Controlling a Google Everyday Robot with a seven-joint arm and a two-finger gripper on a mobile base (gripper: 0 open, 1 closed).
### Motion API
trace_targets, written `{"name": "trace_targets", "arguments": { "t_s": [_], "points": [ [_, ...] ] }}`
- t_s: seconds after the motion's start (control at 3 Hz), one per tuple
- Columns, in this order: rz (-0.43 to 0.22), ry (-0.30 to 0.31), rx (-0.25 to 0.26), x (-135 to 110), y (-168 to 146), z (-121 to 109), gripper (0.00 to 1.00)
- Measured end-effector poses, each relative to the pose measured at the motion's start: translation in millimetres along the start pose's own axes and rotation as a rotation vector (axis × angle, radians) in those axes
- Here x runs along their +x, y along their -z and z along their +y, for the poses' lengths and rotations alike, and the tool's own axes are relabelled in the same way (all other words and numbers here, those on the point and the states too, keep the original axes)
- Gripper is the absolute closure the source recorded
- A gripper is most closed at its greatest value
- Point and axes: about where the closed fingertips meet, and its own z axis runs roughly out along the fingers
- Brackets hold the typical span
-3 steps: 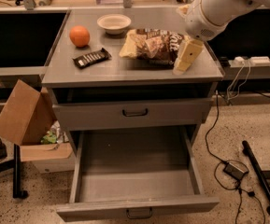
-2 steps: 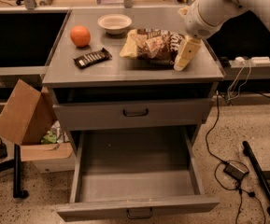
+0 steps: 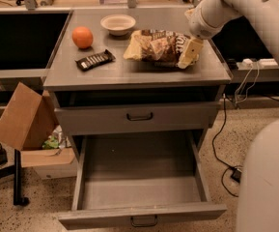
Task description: Place brown chip bag into middle drawer
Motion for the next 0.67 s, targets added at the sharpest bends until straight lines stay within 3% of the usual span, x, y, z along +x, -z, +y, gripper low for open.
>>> {"name": "trace_targets", "arguments": {
  "t_s": [0.67],
  "points": [
    [-0.006, -0.002, -0.026, 1.0, -35.5, -12.1, 0.0]
  ]
}}
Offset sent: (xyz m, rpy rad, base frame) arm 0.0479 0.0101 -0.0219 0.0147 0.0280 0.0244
